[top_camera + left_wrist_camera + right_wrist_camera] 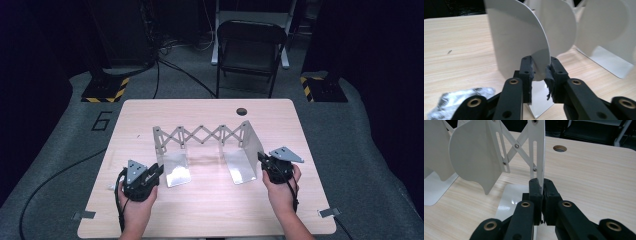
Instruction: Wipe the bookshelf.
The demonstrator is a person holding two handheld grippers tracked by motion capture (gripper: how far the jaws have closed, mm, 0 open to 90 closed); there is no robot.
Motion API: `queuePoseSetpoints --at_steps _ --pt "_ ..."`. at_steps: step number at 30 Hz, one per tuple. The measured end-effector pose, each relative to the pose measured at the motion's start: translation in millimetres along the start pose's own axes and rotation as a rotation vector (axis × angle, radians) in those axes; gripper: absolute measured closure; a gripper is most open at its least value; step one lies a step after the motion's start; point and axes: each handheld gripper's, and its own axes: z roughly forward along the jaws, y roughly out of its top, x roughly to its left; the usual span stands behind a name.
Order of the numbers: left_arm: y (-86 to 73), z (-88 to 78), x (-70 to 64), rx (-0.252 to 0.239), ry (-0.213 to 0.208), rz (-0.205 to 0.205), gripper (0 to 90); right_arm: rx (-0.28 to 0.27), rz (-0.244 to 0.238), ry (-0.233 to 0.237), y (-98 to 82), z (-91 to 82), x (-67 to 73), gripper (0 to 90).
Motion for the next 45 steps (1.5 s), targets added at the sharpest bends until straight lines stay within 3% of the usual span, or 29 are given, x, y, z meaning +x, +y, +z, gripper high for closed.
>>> queuePoseSetpoints --at_steps 6,10,15,23,31,34,37,41,45 --pt "6.5 9.3 10.5 0.009 -0.020 0.017 82.1 -0.029 0.035 -0.037 -17.3 -26.2 6.4 84.8" --pt "7.6 11.9 13.5 0.007 -0.033 0.015 83.7 -0.038 0.053 -0.039 -22.9 -34.5 11.3 81.3" --pt "5.8 7.9 12.6 0.006 -0.029 0.035 84.2 -0.046 0.069 -0.026 -20.5 -28.3 12.5 79.0" --pt "3.5 3.4 14.3 0.004 -0.032 0.004 84.6 -0.037 0.083 -0.003 -14.3 -16.6 10.9 76.3" --pt "1.9 -1.6 9.5 0.003 -0.054 -0.002 82.8 -0.036 0.091 0.014 -14.5 -15.8 7.8 74.8" --pt "2.4 -5.7 7.4 -0.004 -0.070 -0.013 73.3 -0.037 0.108 0.043 -17.0 -18.0 8.4 63.7" --pt "0.0 -9.0 5.3 -0.005 -0.094 -0.011 62.0 -0.050 0.095 0.076 -22.2 -25.7 10.5 57.7" --pt "-7.0 -11.5 3.5 0.022 -0.122 0.012 50.1 -0.052 0.087 0.110 -32.9 -38.5 9.5 50.4" --pt "-11.7 -12.6 2.2 0.037 -0.125 0.024 44.9 -0.029 0.049 0.133 -46.3 -46.3 8.0 45.7"
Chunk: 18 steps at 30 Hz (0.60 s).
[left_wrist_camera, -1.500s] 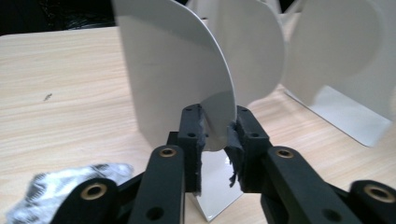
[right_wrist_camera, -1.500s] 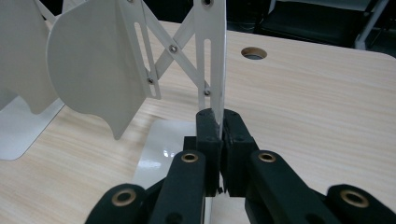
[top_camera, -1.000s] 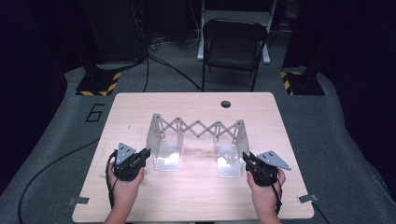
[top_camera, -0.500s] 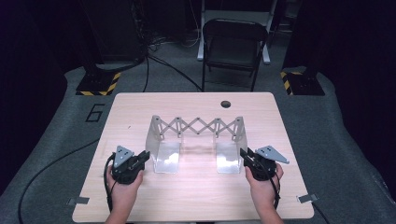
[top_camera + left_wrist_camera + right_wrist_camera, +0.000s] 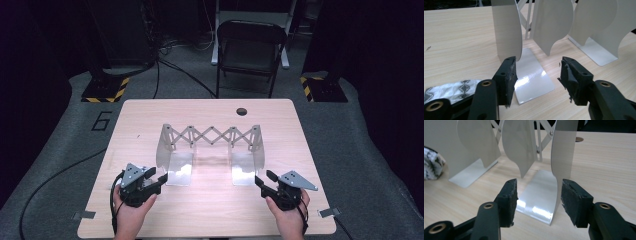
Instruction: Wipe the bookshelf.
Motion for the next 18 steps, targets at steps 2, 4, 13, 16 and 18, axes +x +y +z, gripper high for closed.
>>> queuePoseSetpoints --at_steps 2,4,13,16,18 --pt "-0.7 -0.8 -0.9 0.000 -0.007 0.000 43.5 0.009 -0.010 0.002 -4.6 -2.8 -0.3 43.0" --pt "-1.2 -1.8 -2.4 -0.002 -0.025 0.010 42.2 0.015 -0.021 0.012 -7.2 -4.5 -1.0 41.2" --pt "-11.5 -3.3 -7.8 0.006 -0.077 0.093 37.2 0.023 -0.054 0.066 -16.2 -10.3 -1.4 33.8" --pt "-16.2 -1.5 -8.5 0.017 -0.105 0.103 36.5 0.030 -0.056 0.075 -23.1 -8.0 -1.1 33.3" --pt "-19.7 0.7 -8.5 0.020 -0.120 0.110 36.4 0.041 -0.063 0.077 -27.5 -5.3 0.5 33.3"
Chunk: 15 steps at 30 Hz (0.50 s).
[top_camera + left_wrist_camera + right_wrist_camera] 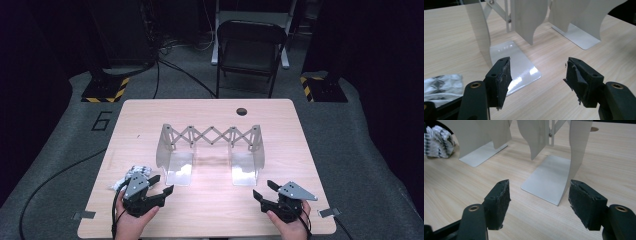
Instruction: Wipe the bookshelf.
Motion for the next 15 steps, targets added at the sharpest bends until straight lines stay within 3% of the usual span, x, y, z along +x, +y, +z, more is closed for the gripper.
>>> queuePoseSetpoints --at_steps 3,5,10,15 --pt "-4.5 5.1 0.0 0.022 -0.030 -0.006 36.3 0.008 -0.006 0.010 -3.8 5.2 2.1 33.1" --pt "-6.9 8.8 -1.1 0.028 -0.035 -0.007 36.3 0.013 -0.035 0.021 -4.8 9.2 3.6 33.1" --pt "-11.5 16.1 -3.5 0.074 -0.055 0.018 36.3 0.048 -0.077 0.027 -8.3 17.9 8.5 33.2" --pt "-14.5 26.4 -8.6 0.101 -0.070 0.043 36.3 0.082 -0.078 0.046 -10.3 28.0 11.2 33.2"
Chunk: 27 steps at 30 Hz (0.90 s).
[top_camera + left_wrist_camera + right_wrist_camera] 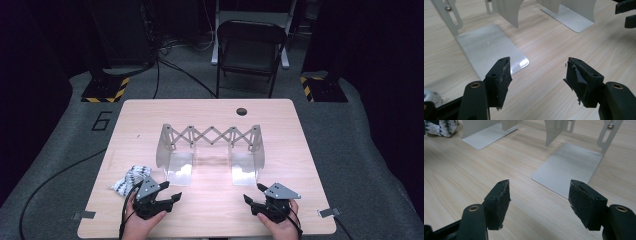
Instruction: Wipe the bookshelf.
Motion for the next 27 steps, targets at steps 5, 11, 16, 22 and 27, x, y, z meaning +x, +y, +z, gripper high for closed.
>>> queuePoseSetpoints --at_steps 5,11,16,22,27 --pt "-2.6 11.0 -3.9 0.037 -0.015 0.006 36.3 0.036 -0.020 0.020 -0.7 7.8 0.2 33.4" --pt "-3.6 15.5 -7.2 0.062 -0.025 0.030 36.3 0.048 -0.023 0.025 -0.7 11.3 0.3 33.4" --pt "-4.7 18.9 -9.6 0.086 -0.018 0.049 36.3 0.048 -0.028 0.031 -0.8 11.2 0.6 33.4" --pt "-5.1 19.7 -11.9 0.101 -0.022 0.063 36.3 0.048 -0.022 0.034 -0.3 8.3 0.9 33.4" --pt "-5.6 21.4 -12.8 0.108 -0.019 0.060 36.3 0.049 -0.021 0.035 0.2 8.2 -0.8 33.4"
